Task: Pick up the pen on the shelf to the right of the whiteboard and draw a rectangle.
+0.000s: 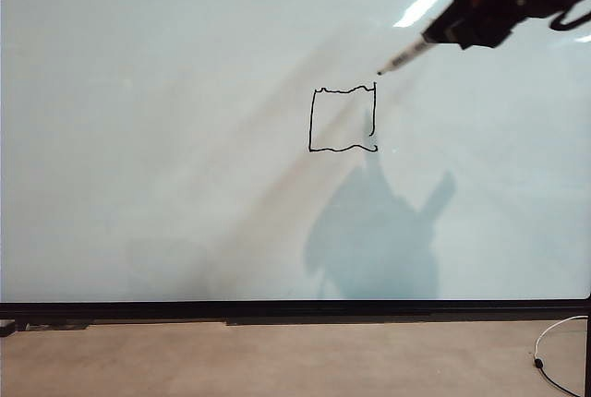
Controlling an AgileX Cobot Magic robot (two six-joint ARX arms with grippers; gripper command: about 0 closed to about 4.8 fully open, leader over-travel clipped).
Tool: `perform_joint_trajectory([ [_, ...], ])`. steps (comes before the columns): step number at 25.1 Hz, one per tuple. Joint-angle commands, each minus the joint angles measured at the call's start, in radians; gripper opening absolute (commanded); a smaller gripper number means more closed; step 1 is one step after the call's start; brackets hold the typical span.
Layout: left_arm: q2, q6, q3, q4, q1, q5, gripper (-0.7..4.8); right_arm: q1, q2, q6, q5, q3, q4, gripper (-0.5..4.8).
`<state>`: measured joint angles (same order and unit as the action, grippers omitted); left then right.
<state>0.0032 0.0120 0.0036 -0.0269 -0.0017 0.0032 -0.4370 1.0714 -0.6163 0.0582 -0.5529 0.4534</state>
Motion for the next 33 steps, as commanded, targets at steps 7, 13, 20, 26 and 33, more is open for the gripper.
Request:
perform_joint_trajectory([
  [7,0.000,-0.004,0.003,0.006,0.000,0.000,-0.04,-0.001,-0.188,0.117,-0.039,0.116,-0.013,-0.06],
  [13,0.000,-0.004,0.003,0.006,0.000,0.000,-0.04,-0.001,-0.321,0.190,-0.070,0.208,-0.015,-0.06],
  [20,0.000,-0.004,0.003,0.006,0.000,0.000,-0.04,-0.001,-0.462,0.245,-0.113,0.309,-0.017,-0.06],
  [26,0.000,-0.004,0.003,0.006,0.000,0.000,-0.05,-0.001,-0.531,0.285,-0.132,0.383,-0.014,-0.06],
  [33,0.000,-0.004,0.003,0.005,0.000,0.000,-0.04,0.000,-0.600,0.296,-0.154,0.456,0.000,-0.06],
])
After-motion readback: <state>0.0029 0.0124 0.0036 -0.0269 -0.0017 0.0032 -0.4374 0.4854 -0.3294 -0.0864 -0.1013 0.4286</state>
